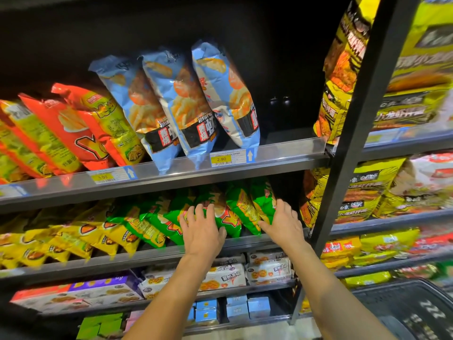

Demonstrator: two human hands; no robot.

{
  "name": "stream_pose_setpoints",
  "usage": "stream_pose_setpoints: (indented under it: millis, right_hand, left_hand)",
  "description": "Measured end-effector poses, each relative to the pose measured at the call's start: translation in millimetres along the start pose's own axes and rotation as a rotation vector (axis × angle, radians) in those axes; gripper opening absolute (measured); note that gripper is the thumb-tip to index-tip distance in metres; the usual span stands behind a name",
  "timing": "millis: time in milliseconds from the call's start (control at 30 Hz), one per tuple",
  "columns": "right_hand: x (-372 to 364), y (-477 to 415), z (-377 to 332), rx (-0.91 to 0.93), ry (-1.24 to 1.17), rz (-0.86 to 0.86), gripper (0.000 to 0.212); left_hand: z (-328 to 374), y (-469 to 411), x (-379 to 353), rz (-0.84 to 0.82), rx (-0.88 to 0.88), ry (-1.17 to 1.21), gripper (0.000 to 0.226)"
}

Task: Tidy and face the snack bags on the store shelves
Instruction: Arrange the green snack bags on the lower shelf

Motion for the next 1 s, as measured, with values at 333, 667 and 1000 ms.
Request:
stream_pose_setpoints:
  millis: [333,667,1000]
  right_hand:
    - [36.2,83.2,-27.5,0.145,0.287,-0.026,0.087]
    - [86.9,172.5,-18.1,0.09,0.344,0.061,0.079]
    - [135.2,308.0,10.8,-0.18,0.441,0.115,0.081]
  left_hand:
    - [6.2,61.3,32.4,-0.02,-0.034,-0.02,0.078]
    - [25.5,126.2,62.1,-0.035,-0.203,-0.03,0.074]
    - [64.0,218.1,88.0,-0.023,-0.513,0.043,0.069]
Point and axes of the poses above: each hand's wrist, its own y-axis away from the middle knuckle, its own x-axis out of the back of the hand, z = x × y, the point moved 1 cm from there along -y, towards the middle knuckle, and after that the axes turned 10 degrees about x, right-handed, at the moved point
